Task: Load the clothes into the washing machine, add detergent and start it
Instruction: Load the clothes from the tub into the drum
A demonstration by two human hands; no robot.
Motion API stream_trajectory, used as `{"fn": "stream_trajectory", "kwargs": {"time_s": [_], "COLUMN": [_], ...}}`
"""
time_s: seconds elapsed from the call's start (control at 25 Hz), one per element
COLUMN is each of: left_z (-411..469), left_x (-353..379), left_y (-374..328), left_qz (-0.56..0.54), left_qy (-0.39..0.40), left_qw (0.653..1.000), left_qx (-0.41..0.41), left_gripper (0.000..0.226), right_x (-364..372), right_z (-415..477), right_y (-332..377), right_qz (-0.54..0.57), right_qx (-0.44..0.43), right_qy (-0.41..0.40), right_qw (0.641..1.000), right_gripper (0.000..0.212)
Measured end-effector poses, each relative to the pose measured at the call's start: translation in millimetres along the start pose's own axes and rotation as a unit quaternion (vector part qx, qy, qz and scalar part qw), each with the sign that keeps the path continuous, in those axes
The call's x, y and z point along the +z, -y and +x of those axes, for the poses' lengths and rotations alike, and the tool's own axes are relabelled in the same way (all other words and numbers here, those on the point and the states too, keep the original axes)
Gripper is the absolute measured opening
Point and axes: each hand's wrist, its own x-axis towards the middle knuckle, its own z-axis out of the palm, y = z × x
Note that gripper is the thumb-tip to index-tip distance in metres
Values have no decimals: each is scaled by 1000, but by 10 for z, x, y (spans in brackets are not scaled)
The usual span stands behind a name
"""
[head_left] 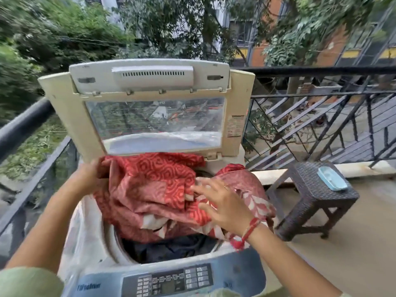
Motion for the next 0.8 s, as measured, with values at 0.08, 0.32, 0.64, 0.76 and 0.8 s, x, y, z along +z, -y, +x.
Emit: {"fn": "stream_trajectory", "kwargs": {"time_s": [0.08, 0.32, 0.64, 0.76, 0.8], "left_z": [-87, -237, -34, 220, 305], "left_x": [151, 1227, 2061, 1803, 1675], "left_y": [-57, -828, -852, -352, -197], "left_qz": [169, 116, 203, 217, 184], "left_qy": [138, 101, 129, 5, -42], "left_qw": [976, 969, 932, 958, 973], "left_qx": [5, 192, 271, 188, 133], "left_gripper": [78, 115, 63, 36, 33], "right_x": [-64, 105, -114, -157, -115], "right_z": [-48, -347, -299, -396, -434], "right_y": [-414, -1054, -824, -910, -904], "right_qz": [-16, -237, 1, -98, -120], "right_qx": [169, 298, 261, 336, 365], "right_qy": [2, 159, -123, -6, 20], "right_qw": [986, 911, 958, 937, 923], "right_gripper": [62, 47, 45, 35, 28]}}
